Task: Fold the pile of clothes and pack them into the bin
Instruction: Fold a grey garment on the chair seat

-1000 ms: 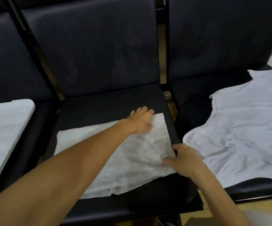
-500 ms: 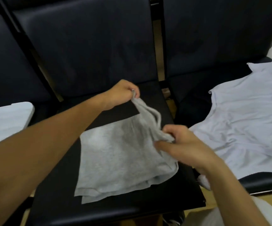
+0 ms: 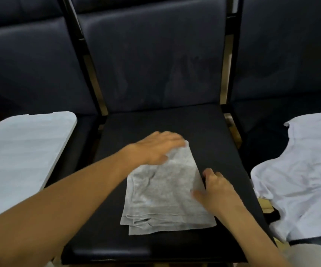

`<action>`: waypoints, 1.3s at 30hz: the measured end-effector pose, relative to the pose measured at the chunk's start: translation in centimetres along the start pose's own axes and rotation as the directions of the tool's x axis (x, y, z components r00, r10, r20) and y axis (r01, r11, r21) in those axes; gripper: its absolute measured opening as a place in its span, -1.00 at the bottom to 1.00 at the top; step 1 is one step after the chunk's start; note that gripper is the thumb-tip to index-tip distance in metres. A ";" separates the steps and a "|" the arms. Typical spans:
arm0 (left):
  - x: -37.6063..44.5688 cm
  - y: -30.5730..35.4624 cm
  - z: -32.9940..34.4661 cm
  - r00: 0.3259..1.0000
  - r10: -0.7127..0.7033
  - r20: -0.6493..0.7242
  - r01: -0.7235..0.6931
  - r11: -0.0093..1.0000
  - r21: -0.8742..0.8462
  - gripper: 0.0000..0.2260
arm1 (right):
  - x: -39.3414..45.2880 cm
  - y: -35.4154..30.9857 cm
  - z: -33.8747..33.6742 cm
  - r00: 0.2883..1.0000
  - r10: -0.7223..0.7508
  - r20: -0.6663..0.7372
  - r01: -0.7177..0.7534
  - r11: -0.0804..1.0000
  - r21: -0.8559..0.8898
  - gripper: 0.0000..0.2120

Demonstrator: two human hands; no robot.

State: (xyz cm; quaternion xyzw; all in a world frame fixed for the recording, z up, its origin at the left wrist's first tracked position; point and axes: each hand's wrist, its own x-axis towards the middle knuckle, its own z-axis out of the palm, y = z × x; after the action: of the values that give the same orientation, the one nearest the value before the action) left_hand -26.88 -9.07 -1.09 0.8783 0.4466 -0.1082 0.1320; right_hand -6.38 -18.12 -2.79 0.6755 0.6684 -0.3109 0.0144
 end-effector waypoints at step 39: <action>-69.2 19.3 28.5 0.041 -0.974 0.224 0.794 -0.104 -0.599 -0.89 | -28.1 -37.4 34.8 0.083 -0.461 0.884 0.996 0.066 -0.060 -0.68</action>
State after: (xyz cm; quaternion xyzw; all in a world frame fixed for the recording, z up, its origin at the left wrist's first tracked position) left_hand -53.24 -81.67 -4.02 0.2468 0.9385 0.1060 0.2171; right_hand -52.03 -54.39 -3.71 -0.0715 0.9223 -0.2003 0.3226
